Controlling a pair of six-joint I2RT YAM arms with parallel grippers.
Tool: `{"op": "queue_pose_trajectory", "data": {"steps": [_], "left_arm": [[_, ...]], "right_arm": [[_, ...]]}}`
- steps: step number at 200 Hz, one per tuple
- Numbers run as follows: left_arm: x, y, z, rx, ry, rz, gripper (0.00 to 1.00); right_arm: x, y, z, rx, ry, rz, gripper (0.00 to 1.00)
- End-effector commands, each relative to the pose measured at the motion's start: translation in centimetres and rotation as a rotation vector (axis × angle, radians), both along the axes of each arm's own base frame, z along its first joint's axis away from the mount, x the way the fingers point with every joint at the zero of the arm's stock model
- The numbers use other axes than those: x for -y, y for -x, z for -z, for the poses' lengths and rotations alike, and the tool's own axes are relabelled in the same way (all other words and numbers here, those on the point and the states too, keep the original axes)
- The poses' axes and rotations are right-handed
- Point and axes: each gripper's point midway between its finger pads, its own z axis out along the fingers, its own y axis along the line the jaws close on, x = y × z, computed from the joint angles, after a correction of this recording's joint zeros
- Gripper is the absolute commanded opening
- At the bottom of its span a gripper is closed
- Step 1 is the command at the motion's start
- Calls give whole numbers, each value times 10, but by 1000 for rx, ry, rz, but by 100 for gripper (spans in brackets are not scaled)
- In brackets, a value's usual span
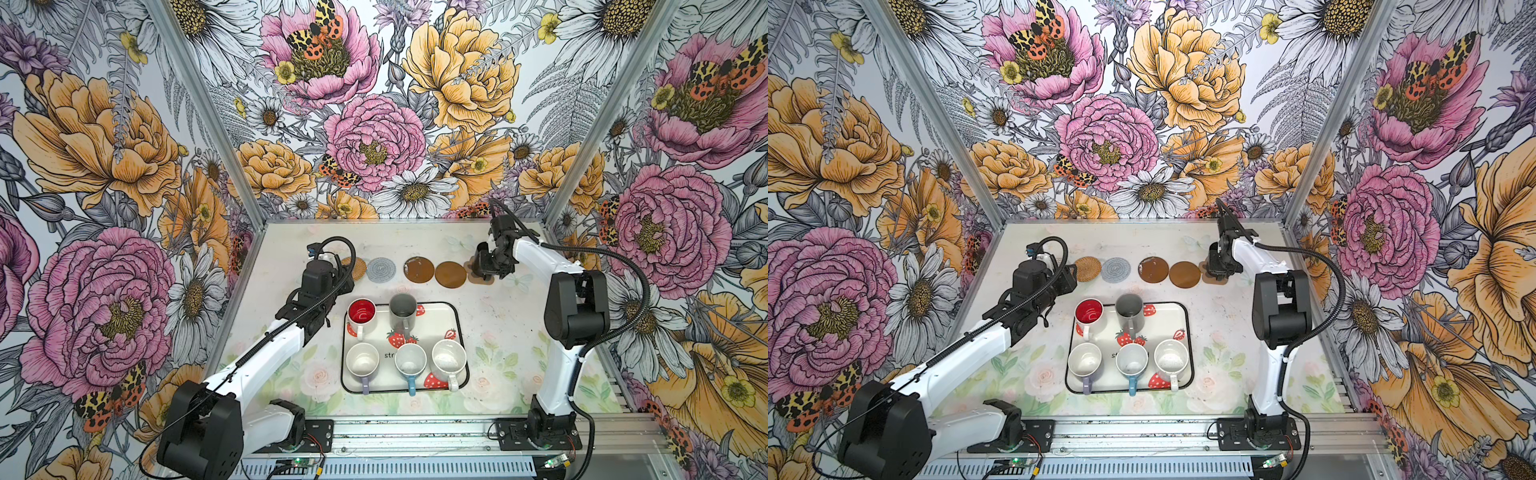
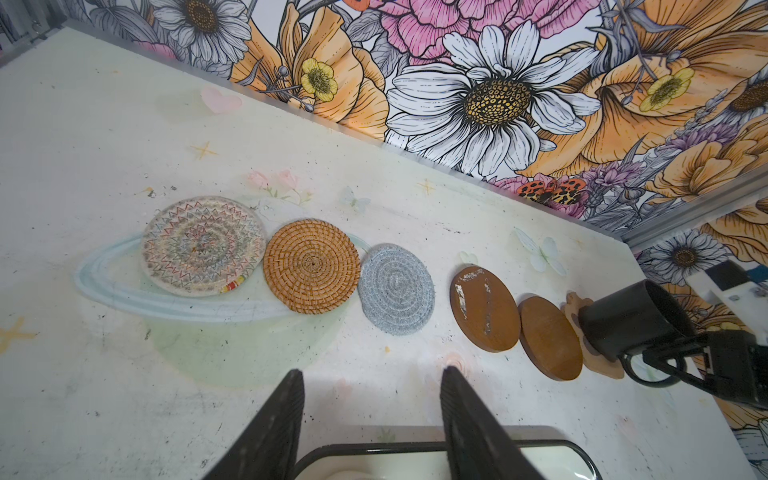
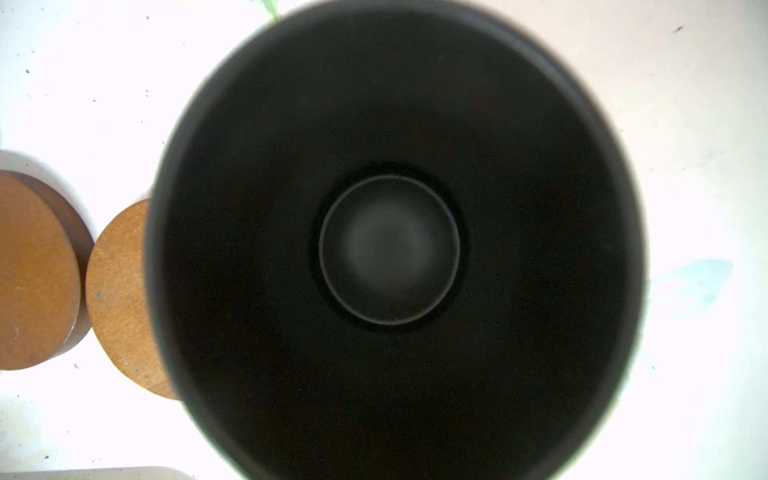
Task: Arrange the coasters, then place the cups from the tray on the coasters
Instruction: 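Lower the black mug onto the paw-print coaster with the right gripper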
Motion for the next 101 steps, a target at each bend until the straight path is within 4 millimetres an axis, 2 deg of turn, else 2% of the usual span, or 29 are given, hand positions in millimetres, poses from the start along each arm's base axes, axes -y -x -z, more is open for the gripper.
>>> {"op": "queue_pose_trajectory", "data": {"steps": [1, 101], "left_arm": [[-1, 1, -7, 30, 6, 3, 55], [-3, 4, -8, 36, 8, 2, 55]], "right_arm": [[-1, -12, -10, 66, -13, 13, 0], [-7, -6, -5, 49, -35, 11, 0]]}}
